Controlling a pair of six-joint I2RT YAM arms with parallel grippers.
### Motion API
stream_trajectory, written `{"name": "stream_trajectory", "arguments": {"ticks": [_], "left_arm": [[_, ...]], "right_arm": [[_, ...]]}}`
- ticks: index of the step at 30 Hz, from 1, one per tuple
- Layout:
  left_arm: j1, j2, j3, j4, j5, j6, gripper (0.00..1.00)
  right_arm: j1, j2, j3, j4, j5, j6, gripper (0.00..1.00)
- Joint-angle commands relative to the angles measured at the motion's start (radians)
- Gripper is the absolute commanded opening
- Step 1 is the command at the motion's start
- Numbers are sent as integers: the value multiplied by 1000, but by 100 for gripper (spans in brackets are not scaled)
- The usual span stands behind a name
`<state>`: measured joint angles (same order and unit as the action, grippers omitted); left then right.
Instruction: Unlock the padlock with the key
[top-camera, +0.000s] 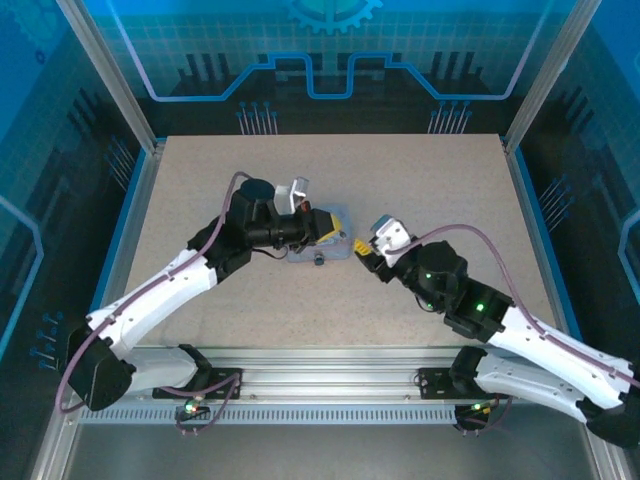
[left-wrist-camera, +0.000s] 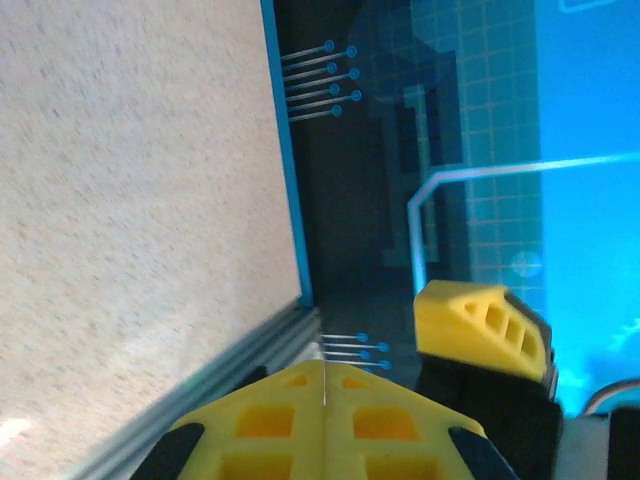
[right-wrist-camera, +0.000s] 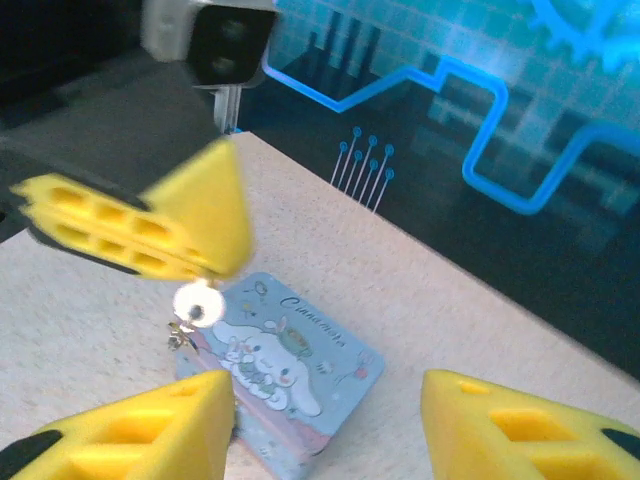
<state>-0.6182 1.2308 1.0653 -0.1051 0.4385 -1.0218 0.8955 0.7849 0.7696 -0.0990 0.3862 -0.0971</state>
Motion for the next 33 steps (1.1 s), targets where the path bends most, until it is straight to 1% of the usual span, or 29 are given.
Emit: {"name": "stream_trajectory", "arguments": {"ticks": [1,5,8,11,15,17,21,33], "left_arm": [[2,-40,41,-101,-71,175,0],[2,-48,33,-113,-113,235,0],[2,-45,26,-101,-129,263,0],[1,-42,13,-75,-139,276,0],[-7,-45,-16,-32,-151,279,0],[-14,-46,-27,-14,-155,278,0],[-29,-45,-26,-7,-164,296,0],[-59,-57,-34,47,-180,309,0]], "right_arm": [[-88,-32,37,-119,-148,245,55],[-244,8,52,-175,-369,434,53],[-331,61,52,-146,-527,539,52],[-385,120,37,-62,-676,627,50],[-419,196,26,57,-809,745,46],[-421,221,21,115,-847,793,45],[-423,241,1,221,-886,883,45],[-422,253,-19,453,-962,1087,46]]}}
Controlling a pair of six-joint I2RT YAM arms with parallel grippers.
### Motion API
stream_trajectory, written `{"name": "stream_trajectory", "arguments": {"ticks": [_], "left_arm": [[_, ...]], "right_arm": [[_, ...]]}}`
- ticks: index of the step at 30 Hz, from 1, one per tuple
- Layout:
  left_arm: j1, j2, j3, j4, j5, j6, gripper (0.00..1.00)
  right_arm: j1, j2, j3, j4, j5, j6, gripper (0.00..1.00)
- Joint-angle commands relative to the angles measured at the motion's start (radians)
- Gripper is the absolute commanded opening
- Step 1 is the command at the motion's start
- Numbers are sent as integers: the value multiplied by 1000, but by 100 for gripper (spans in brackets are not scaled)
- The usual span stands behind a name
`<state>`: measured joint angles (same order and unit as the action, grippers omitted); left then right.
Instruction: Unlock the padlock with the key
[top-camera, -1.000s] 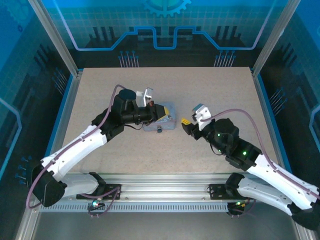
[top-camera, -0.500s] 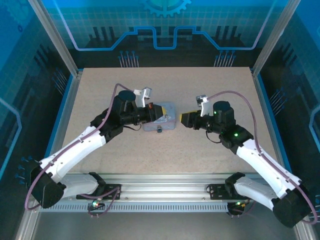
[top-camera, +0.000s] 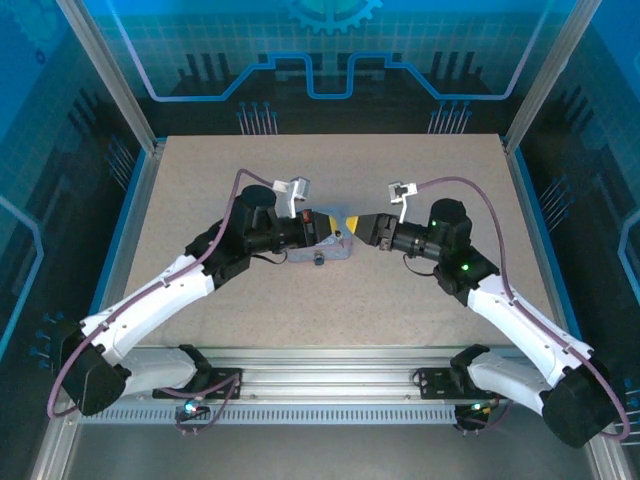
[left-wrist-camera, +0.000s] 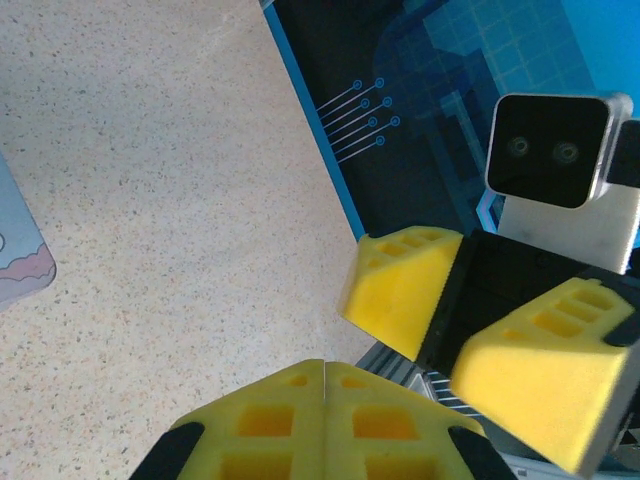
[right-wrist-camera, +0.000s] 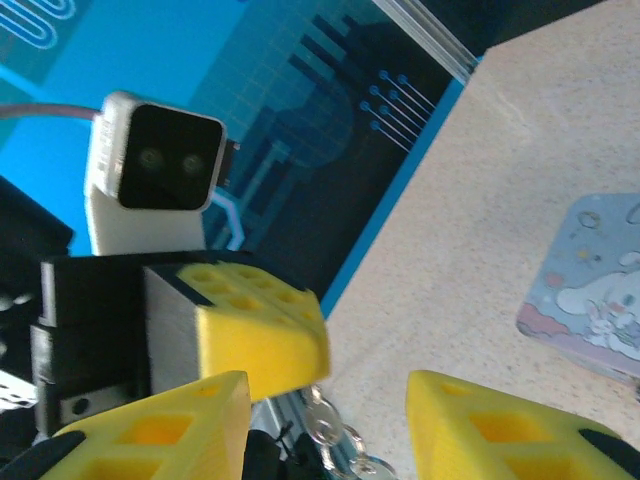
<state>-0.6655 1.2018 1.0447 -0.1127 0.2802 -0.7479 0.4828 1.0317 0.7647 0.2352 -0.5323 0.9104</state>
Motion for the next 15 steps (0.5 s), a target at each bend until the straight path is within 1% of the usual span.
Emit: {"name": "stream_trajectory", "arguments": {"ticks": [1,6,11,15], "left_arm": [[-15,-31,-16,61,-27,36,0],[-27,-45,-27,86,-33,29,0],[-31,-72,-56,134,-46,16,0],[-32,-95,-75,180,-60,0,0]], "right_arm": [[-10,10,-18,144,-50,101,46],[-5,22,-30,227,-64,159,46],[-3,31,-42,258,-76,183,46],[-1,31,-66,292,-85,202,43]]}}
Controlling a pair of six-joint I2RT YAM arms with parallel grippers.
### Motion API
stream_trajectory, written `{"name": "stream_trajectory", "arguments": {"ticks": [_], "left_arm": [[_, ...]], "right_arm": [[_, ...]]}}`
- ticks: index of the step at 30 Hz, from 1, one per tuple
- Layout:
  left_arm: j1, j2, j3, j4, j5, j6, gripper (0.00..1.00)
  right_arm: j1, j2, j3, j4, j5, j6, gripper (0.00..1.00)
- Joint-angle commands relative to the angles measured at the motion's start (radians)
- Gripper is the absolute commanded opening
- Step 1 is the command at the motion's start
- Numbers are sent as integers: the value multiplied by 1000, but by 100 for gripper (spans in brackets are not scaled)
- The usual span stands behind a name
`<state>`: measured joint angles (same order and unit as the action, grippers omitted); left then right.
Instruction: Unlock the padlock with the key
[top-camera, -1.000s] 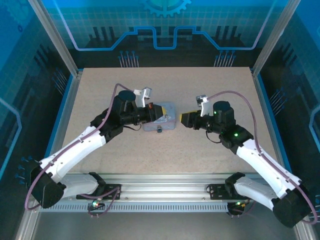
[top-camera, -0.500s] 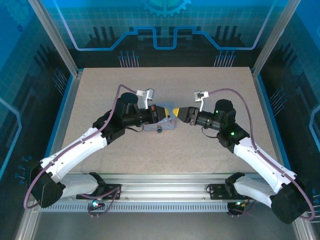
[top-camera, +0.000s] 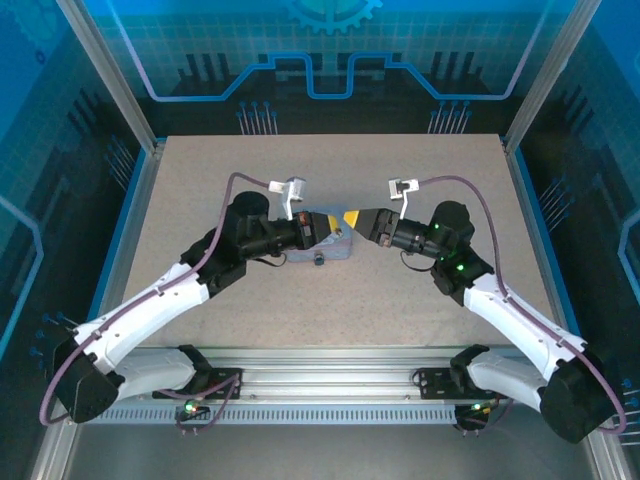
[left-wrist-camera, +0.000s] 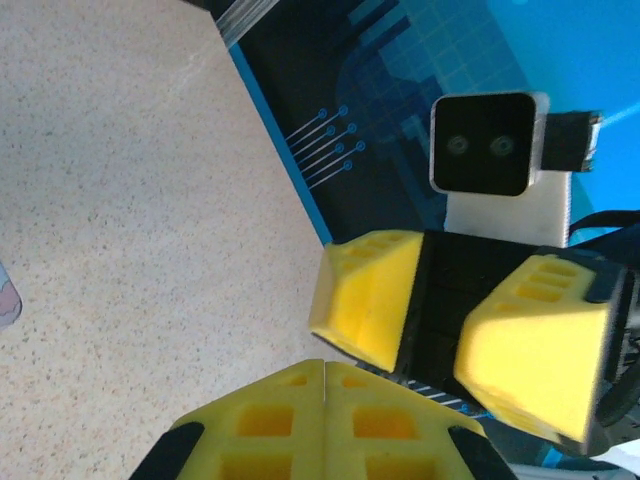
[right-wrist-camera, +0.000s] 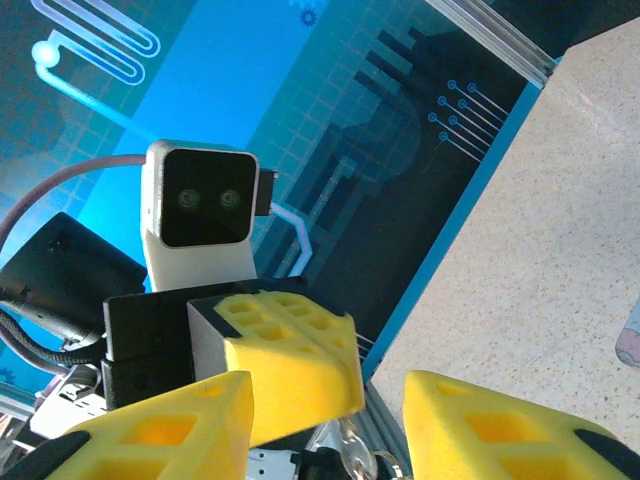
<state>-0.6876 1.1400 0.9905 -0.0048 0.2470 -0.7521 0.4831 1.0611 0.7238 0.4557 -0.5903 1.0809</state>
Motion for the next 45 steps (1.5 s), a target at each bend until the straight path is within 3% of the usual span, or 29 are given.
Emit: {"name": "stream_trajectory", "arguments": {"ticks": [1,15,26,29,31,35,41,45], "left_arm": [[-10,-36,-25,80,-31,-2,0],[-15,-44,-56,167,-40,-46,0],[-18,-55,-64,180,-48,-49,0],[-19,-58,-68,183,-52,-50,0],[-19,-58,-72,189,-56,-52,0],[-19,-60,-78,193,-55,-56,0],[-18,-69,-84,197,-58,-57,0],[-20,-75,-87,193,-61,-55,0]], "right_arm": [[0,2,-30,77,-30,36,42],[41,29,-10,139,-62,36,37],[51,33,-13,144,-57,33,21],[54,35,-9,145,-61,33,30],[57,36,-5,145,-62,30,30],[59,36,-4,146,-63,28,24],[59,27,-10,146,-60,17,1],[52,13,-10,119,-55,-4,0]]}}
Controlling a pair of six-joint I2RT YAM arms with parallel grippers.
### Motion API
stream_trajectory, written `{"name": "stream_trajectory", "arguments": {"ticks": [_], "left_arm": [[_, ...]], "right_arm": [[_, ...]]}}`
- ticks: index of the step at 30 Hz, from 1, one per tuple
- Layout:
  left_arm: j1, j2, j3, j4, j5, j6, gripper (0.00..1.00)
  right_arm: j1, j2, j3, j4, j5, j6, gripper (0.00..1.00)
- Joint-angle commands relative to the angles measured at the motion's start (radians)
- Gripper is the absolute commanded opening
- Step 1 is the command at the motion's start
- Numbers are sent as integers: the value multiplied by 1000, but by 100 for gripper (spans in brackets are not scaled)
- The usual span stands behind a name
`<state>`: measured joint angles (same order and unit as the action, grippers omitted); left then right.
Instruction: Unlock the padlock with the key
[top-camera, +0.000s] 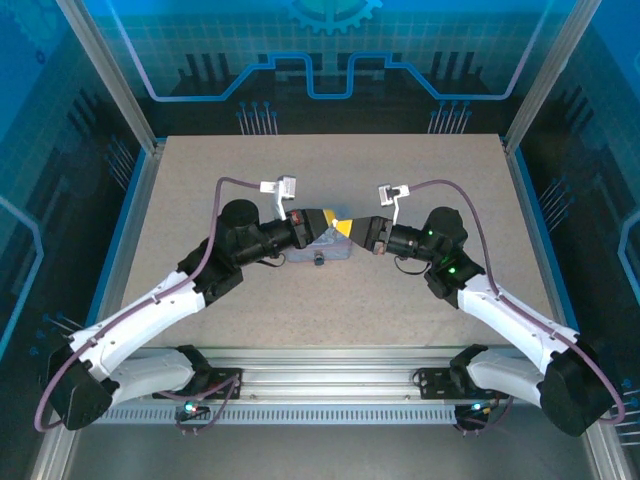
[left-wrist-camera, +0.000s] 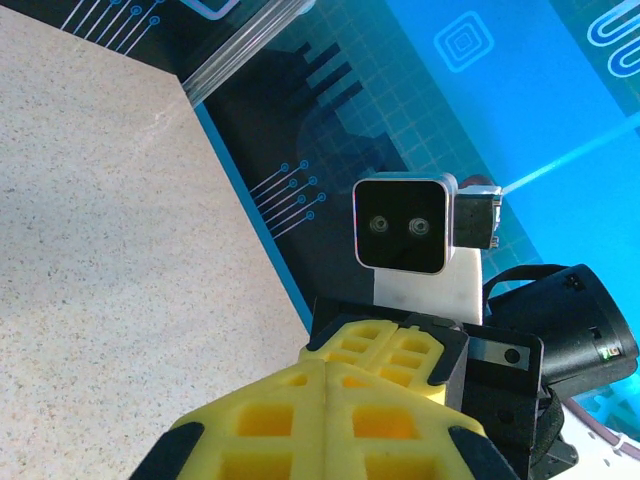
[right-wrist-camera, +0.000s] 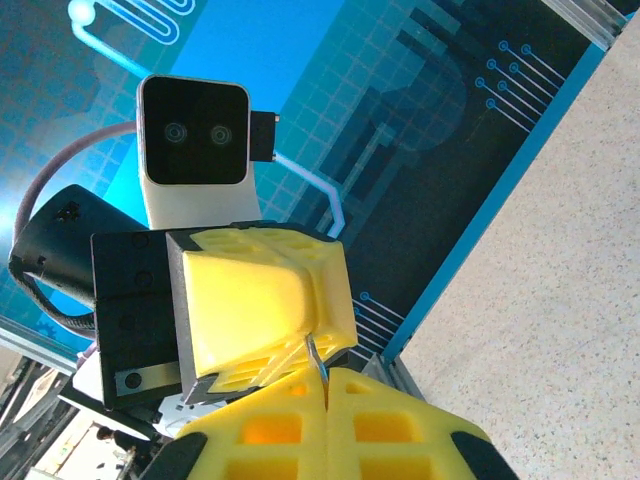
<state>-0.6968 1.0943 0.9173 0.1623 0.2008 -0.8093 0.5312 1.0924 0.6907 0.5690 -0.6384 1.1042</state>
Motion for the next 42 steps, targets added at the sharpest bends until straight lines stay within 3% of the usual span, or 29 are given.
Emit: {"name": "stream_trajectory", "arguments": {"ticks": [1,2,3,6,18,21,28,32,42], "left_arm": [[-10,-33,-15,21,-16,3,0],[-10,-35,-13,15,-19,4,1],[-10,-39,-14,6,-22,4,13],[-9,-49,-10,-26,-22,10,31],[9,-50,21,-145,8,47,57],[10,-63,5,-179,-13,57,71],[11,-80,-28,-333,-78,101,79],[18,-104,-90,-368,-197,94,86],[227,10,-106,-359,-215,95,95]], "right_arm": [[1,-23,24,-1,-7,-32,0],[-3,-28,25,-12,-10,-39,0],[-9,-33,27,-20,-13,-45,0],[-22,-41,34,-47,-37,-61,0],[-68,-90,54,-253,-77,-176,0],[-89,-113,54,-333,-70,-212,0],[-150,-153,58,-534,-25,-320,0],[-170,-160,70,-676,57,-405,0],[-177,-150,26,-810,209,-502,0]]}}
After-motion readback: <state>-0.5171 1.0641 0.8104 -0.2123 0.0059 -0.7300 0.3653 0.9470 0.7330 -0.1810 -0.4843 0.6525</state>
